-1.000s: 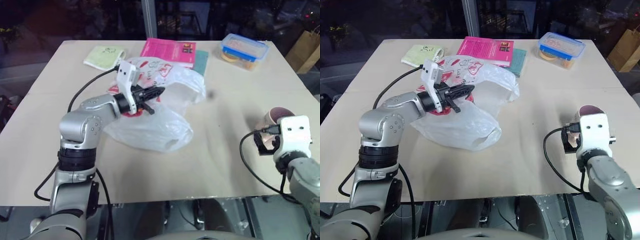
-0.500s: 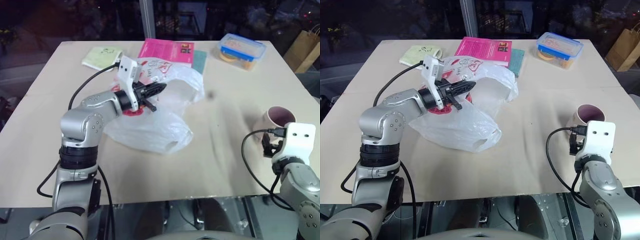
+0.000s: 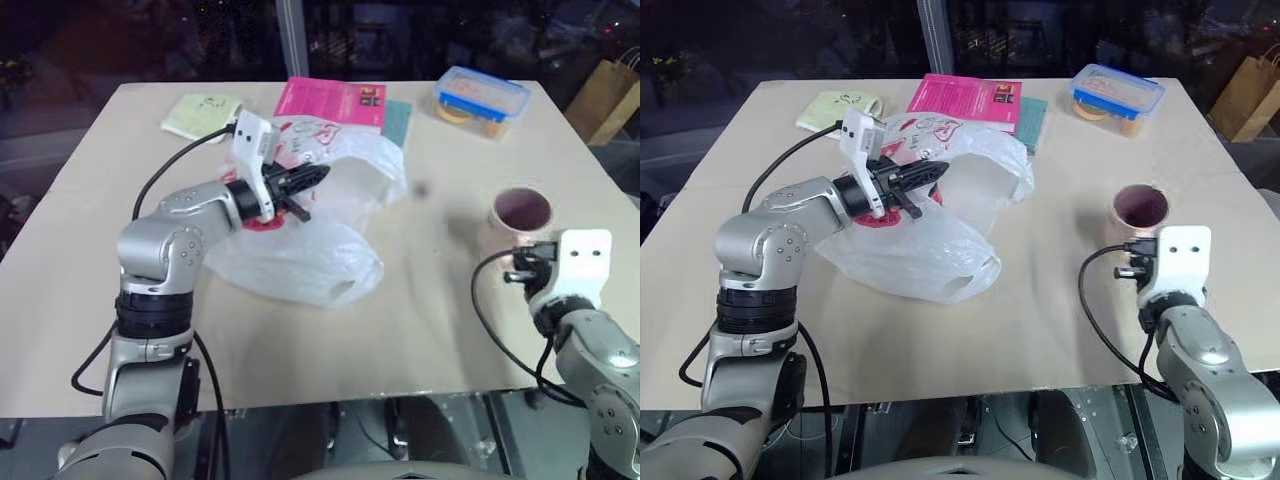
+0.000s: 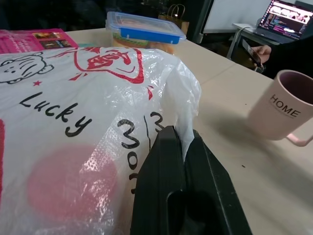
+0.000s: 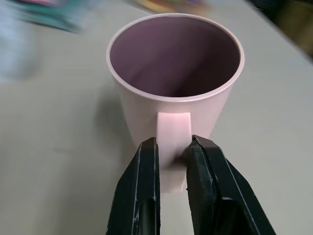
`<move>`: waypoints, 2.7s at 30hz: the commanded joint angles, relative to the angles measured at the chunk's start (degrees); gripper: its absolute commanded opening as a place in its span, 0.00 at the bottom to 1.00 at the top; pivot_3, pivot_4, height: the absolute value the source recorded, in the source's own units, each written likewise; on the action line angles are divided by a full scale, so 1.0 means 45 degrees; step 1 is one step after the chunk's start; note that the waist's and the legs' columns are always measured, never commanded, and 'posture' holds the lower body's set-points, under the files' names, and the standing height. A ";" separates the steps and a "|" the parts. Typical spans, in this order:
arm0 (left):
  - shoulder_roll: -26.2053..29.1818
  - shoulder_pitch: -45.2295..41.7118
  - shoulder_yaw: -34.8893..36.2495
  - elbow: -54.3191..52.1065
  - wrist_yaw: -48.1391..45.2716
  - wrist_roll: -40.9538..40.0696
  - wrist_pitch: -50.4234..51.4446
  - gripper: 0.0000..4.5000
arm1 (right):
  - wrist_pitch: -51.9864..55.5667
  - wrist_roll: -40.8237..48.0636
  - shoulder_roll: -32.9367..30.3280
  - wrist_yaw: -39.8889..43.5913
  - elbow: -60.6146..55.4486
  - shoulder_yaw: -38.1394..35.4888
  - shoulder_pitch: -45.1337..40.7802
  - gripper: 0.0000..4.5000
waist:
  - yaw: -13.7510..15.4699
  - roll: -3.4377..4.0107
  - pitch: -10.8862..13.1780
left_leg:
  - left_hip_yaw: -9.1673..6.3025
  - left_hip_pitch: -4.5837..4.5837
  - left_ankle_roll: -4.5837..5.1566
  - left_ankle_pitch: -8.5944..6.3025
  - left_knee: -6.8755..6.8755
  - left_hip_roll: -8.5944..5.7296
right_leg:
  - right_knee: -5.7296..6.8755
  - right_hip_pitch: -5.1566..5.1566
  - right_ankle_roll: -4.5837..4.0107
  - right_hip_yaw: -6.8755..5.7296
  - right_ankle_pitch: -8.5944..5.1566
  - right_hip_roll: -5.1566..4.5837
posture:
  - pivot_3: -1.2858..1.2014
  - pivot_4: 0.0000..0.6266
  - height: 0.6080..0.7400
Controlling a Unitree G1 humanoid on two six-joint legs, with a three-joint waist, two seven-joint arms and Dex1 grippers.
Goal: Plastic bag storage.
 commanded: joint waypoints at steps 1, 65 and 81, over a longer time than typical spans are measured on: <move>0.0408 -0.0271 0.0581 -0.0802 -0.0612 -0.0799 0.0209 0.00 | -0.0246 0.1312 -0.0224 0.1877 0.0203 0.1223 -0.1678 0.07 | -0.0128 -0.0001 0.0001 | 0.0000 0.0002 0.0000 0.0000 0.0001 0.0003 | 0.0001 -0.0001 0.0000 0.0001 0.0000 0.0002 | 0.52 0.24 1.00; 0.6362 0.3838 0.3831 -0.4118 -0.4579 -1.0419 0.6397 0.98 | -1.0843 -0.5140 0.1396 0.7312 1.9210 0.4064 -1.2184 0.00 | -0.0586 0.0003 0.0027 | 0.0028 -0.0030 -0.0054 0.0022 -0.0060 -0.0005 | -0.0013 -0.0077 -0.0019 0.0065 0.0010 -0.0086 | 0.52 0.24 1.00; 0.2818 0.5139 -0.3918 -0.2823 -0.4282 0.3652 -0.7008 0.98 | -0.8204 -0.5080 0.1059 0.6833 1.5565 0.3895 -1.0521 0.00 | -0.0118 0.0027 0.0014 | 0.0054 -0.0028 -0.0062 0.0029 -0.0055 -0.0020 | 0.0005 -0.0083 -0.0037 0.0075 0.0023 -0.0112 | 0.52 0.24 1.00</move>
